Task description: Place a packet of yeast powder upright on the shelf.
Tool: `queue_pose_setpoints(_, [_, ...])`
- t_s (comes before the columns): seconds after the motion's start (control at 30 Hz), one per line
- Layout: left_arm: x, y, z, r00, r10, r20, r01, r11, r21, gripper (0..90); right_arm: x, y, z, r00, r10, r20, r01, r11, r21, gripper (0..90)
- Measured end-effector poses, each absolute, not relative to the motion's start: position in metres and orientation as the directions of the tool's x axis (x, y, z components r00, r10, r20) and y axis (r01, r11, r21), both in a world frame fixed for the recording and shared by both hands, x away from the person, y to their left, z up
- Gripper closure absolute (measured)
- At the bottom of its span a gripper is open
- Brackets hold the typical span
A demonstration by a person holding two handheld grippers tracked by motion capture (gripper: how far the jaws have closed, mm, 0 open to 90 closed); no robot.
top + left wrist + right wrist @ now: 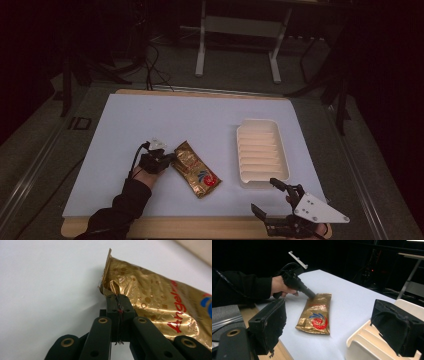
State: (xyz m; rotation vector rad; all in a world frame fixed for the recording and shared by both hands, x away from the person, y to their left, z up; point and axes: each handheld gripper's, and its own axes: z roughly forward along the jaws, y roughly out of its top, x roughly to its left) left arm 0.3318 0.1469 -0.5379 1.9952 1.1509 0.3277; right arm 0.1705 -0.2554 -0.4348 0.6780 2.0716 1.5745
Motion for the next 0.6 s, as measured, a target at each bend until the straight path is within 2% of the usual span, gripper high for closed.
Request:
queue_pose_setpoints(0.33, [0.321, 0.144, -0.516, 0.594, 0.796, -0.115, 0.545, -0.293, 0.785, 89.7, 0.170, -0.259, -0.433, -0.778, 0.627, -0.046, 0.114, 0.213, 0.970, 11.3])
queue_pose_setpoints(0.43, [0.318, 0.143, -0.509, 0.610, 0.786, -0.103, 0.523, -0.302, 0.797, 89.8, 0.172, -0.261, -0.434, -0.770, 0.634, -0.068, 0.120, 0.249, 0.961, 14.1])
queue_pose_setpoints(0.6, [0.310, 0.141, -0.497, 0.632, 0.769, -0.094, 0.486, -0.300, 0.821, 89.8, 0.174, -0.266, -0.433, -0.777, 0.627, -0.055, 0.115, 0.227, 0.967, 14.2])
